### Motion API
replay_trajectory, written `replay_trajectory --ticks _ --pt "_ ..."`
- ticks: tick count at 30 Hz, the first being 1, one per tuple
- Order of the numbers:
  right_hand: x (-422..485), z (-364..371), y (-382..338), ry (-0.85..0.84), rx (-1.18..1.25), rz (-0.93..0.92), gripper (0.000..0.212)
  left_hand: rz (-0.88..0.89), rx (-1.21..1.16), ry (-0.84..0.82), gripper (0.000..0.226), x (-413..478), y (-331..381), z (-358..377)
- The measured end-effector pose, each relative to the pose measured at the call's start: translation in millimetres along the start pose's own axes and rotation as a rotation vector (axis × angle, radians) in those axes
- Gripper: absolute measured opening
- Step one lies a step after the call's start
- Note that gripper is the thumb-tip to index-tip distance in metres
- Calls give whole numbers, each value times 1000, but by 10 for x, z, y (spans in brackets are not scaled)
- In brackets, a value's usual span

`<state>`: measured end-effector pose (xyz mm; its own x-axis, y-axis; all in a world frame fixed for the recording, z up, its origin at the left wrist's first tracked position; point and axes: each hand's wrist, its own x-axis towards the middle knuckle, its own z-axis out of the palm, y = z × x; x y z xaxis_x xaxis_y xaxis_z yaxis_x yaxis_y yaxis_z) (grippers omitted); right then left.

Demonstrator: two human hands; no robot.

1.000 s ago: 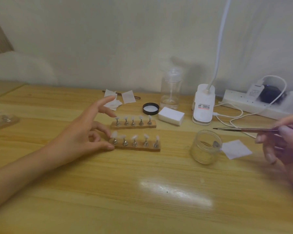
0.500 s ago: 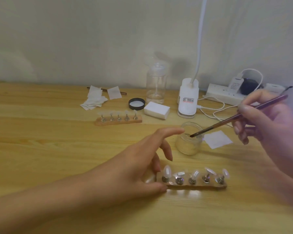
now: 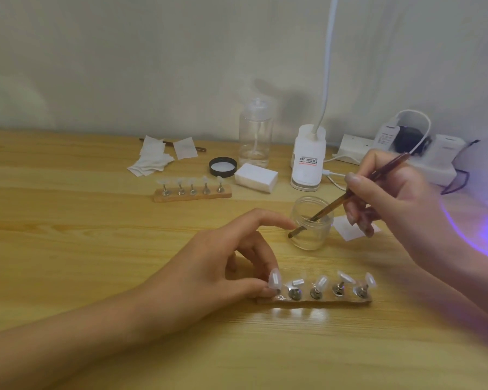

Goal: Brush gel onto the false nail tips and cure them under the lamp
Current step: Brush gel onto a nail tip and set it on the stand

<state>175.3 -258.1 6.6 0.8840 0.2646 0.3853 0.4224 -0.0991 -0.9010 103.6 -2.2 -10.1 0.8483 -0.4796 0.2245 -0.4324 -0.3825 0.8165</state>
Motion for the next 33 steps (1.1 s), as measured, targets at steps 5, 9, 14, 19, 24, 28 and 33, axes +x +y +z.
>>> replay_trajectory --ticks 5,9,14,19,24,28,33 --pt "12 -39 -7 71 85 69 27 110 179 20 75 -44 57 24" --pt "15 -139 18 165 197 116 20 215 90 129 67 26 139 -35" --pt "-106 -143 139 260 310 139 21 163 -105 266 60 406 163 -150" --pt "-137 -151 170 261 335 113 22 215 -50 352 59 619 69 -11" --pt "-123 -143 170 275 371 127 21 181 -106 313 47 604 -129 12" --pt "-125 -129 152 294 384 137 19 177 -122 319 48 603 -179 11" --pt "-125 -124 144 316 389 146 16 155 -228 360 52 610 -230 12"
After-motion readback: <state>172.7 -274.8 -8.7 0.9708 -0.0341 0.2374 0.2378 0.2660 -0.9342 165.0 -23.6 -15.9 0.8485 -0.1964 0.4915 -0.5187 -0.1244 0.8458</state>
